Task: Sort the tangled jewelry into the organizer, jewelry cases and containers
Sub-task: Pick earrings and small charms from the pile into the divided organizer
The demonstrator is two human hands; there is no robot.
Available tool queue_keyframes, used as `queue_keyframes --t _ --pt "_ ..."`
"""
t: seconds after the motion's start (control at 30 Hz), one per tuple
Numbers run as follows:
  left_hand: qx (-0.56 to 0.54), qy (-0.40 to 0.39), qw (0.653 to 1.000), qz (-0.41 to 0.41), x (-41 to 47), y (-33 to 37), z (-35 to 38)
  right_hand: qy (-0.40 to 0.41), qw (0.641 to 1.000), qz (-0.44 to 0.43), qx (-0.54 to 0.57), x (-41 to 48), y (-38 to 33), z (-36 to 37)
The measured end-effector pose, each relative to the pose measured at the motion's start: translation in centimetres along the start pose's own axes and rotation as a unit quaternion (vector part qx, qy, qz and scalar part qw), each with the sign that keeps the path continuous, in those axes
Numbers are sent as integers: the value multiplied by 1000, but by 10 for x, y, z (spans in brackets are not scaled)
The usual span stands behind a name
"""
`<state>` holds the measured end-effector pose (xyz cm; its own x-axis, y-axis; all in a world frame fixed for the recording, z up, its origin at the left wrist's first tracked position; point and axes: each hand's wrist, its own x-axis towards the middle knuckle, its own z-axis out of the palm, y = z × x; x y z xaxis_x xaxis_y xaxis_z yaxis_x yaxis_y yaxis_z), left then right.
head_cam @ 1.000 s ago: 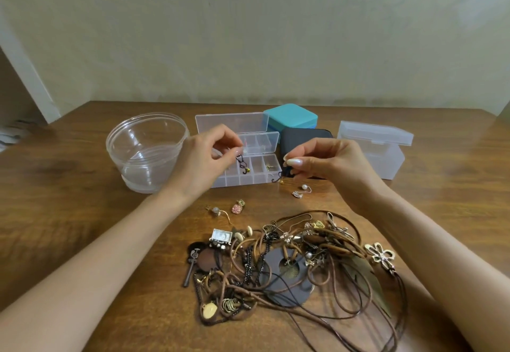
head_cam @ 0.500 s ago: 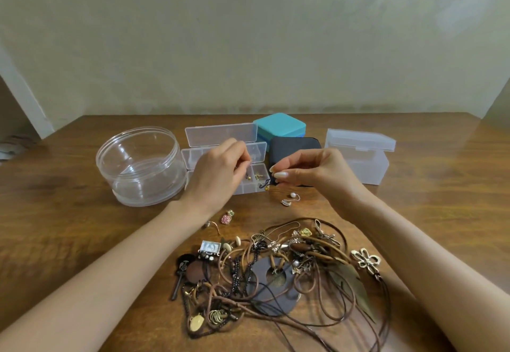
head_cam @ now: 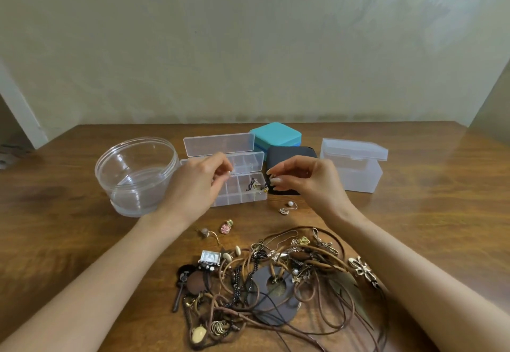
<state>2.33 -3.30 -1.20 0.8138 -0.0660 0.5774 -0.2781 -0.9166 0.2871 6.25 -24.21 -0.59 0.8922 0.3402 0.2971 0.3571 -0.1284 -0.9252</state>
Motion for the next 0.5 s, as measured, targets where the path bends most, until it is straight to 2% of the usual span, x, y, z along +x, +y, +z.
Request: queue_keyframes --t 0.1,0.2,0.4,0.5 --pt "71 -90 993 0 -1 2 -1 31 991 -62 -115 7 2 13" --pt "83 -99 991 15 0 5 -3 40 964 -127 -229 18 2 24" --pt "67 -107 992 -3 -1 5 -4 20 969 -136 -203 27 5 35" --pt "64 -106 992 -5 0 5 -3 4 963 -150 -226 26 9 36"
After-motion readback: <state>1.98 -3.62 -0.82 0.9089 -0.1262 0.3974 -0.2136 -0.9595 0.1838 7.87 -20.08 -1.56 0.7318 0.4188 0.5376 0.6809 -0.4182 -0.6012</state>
